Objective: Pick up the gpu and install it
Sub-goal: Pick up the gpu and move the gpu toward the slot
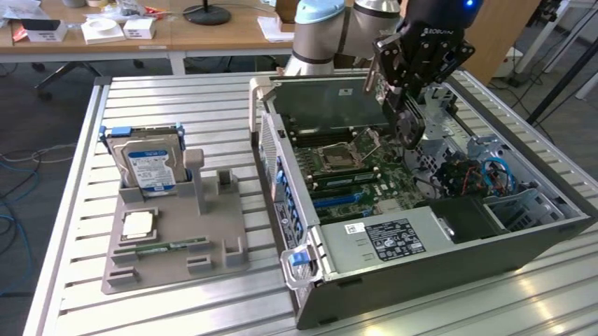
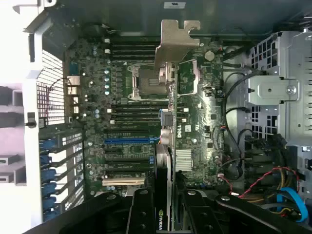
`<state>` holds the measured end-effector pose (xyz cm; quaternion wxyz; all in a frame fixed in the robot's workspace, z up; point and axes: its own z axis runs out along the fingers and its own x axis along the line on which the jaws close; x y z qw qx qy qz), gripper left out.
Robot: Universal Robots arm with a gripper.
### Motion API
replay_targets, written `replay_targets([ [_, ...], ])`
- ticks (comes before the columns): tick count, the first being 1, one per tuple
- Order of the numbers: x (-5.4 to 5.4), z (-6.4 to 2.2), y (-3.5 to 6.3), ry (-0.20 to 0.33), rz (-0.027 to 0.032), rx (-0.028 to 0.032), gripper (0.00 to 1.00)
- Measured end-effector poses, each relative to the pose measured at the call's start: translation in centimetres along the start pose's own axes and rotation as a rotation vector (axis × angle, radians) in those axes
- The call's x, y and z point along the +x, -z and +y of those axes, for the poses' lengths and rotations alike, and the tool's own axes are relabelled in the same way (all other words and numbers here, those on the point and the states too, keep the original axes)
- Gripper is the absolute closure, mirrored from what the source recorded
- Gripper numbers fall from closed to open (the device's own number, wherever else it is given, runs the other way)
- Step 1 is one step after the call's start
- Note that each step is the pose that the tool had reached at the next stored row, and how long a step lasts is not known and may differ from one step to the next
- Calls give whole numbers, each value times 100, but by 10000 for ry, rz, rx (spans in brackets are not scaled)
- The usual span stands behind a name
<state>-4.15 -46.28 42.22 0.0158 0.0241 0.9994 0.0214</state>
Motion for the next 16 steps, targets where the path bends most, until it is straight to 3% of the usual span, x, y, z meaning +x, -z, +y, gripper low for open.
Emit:
replay_targets([
  [16,-27,2,-10,344,14,-26,74],
])
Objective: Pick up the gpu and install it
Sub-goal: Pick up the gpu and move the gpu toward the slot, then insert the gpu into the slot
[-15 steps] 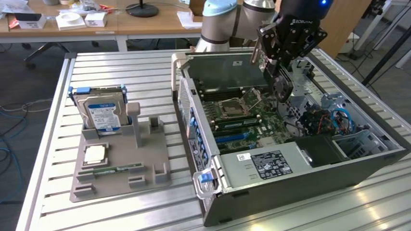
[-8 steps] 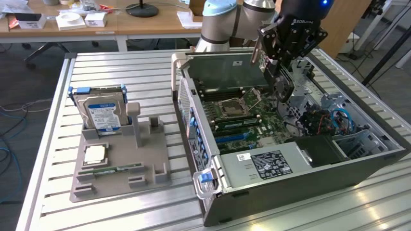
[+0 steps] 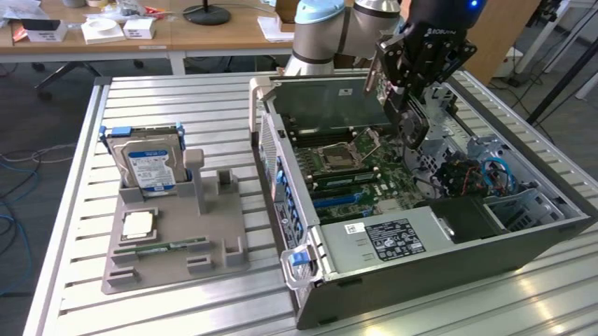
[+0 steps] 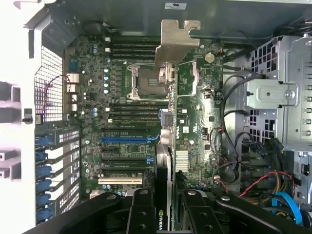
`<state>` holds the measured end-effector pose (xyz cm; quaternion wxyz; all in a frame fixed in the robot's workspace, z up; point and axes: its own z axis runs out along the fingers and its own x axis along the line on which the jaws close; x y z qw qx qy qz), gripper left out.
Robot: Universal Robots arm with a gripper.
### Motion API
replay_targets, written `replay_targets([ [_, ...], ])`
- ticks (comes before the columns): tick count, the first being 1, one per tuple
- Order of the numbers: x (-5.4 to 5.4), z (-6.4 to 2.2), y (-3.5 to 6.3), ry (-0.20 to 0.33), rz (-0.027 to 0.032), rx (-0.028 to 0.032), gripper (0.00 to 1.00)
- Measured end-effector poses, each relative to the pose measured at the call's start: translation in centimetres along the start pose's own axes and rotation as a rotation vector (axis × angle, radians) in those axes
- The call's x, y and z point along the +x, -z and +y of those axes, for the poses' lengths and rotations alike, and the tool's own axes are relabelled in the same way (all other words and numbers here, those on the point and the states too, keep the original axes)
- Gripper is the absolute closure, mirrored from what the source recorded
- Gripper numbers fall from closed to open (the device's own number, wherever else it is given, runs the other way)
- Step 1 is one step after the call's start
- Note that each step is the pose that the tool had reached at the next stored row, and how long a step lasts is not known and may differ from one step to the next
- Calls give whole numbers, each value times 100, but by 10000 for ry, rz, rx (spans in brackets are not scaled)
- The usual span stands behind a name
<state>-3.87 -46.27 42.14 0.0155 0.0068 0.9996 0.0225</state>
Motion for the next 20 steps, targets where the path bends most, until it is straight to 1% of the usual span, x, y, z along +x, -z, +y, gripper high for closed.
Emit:
replay_targets([
  [4,2,-2,-31,43,3,-28,74],
  [20,2,-2,-37,58,4,-31,74],
])
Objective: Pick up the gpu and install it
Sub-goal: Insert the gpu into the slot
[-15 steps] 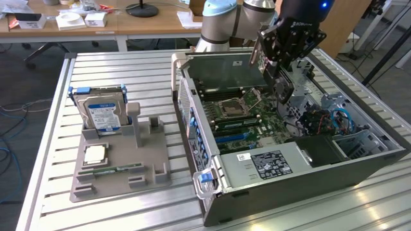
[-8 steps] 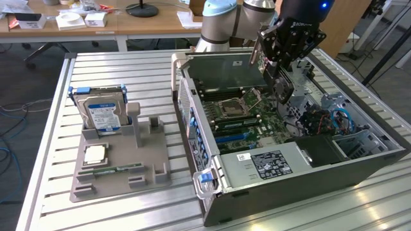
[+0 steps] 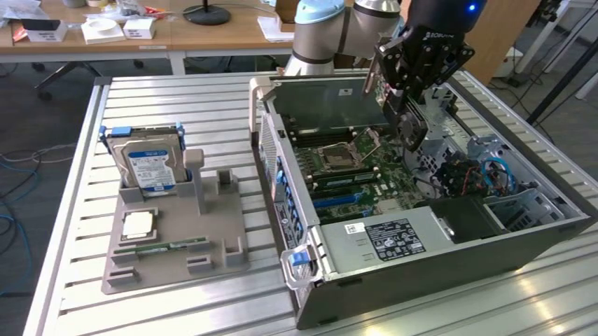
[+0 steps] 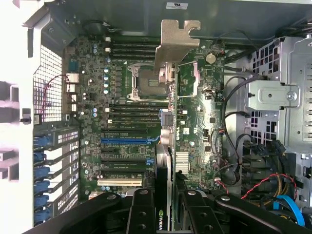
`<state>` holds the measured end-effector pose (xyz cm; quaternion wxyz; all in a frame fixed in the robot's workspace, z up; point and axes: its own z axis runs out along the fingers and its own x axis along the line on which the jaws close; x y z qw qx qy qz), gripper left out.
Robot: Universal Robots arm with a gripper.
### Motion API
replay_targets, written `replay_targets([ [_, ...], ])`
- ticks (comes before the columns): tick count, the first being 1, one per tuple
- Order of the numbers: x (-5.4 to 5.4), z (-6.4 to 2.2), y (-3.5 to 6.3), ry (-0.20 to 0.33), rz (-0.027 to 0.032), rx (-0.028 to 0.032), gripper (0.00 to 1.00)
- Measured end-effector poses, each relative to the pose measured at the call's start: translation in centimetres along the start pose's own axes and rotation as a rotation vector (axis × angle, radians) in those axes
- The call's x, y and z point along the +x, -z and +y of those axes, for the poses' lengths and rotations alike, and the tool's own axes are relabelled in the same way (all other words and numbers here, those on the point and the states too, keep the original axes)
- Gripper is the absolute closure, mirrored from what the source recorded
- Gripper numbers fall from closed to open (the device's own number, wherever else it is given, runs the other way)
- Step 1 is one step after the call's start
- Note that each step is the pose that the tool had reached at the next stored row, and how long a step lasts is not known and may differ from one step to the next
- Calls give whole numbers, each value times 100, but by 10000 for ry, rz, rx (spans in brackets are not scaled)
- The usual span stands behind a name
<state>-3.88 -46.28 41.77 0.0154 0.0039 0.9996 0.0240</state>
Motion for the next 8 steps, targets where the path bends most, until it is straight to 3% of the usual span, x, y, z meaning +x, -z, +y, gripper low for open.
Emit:
replay_targets([
  [8,0,-1,-8,969,47,8,74],
])
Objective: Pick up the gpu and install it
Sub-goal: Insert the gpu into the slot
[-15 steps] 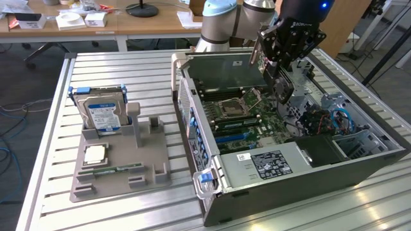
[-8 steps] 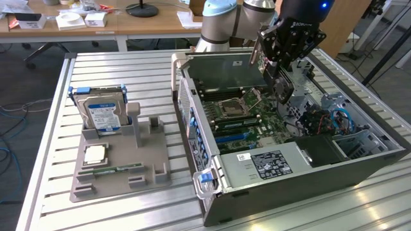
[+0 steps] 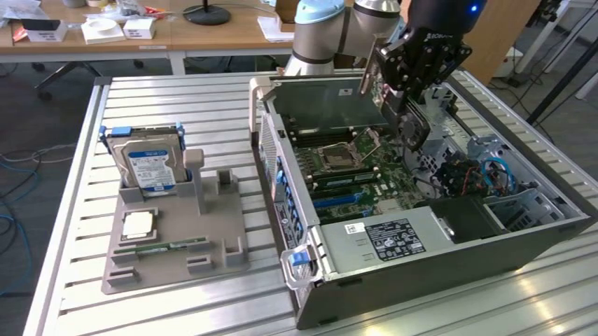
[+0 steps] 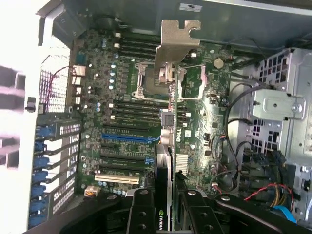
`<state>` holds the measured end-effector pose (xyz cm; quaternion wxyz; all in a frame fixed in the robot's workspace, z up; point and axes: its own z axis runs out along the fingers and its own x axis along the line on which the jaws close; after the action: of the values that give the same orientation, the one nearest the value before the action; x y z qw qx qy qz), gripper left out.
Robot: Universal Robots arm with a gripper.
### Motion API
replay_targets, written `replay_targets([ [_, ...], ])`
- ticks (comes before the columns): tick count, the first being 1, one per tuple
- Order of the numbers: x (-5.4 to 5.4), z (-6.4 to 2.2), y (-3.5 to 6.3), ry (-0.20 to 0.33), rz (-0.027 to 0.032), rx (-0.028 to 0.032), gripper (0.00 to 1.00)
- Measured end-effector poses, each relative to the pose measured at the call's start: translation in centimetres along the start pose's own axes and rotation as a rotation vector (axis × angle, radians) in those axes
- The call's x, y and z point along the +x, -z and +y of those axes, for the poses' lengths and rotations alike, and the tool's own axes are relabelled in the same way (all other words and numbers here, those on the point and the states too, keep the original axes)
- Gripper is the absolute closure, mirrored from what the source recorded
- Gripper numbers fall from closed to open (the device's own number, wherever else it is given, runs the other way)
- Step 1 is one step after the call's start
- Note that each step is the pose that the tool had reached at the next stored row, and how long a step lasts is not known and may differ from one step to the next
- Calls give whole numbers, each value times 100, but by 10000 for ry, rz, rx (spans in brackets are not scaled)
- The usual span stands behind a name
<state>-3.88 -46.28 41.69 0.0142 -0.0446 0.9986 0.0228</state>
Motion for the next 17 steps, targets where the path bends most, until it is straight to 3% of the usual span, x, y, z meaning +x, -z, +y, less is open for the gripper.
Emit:
replay_targets([
  [17,0,0,-12,3082,136,-77,74],
])
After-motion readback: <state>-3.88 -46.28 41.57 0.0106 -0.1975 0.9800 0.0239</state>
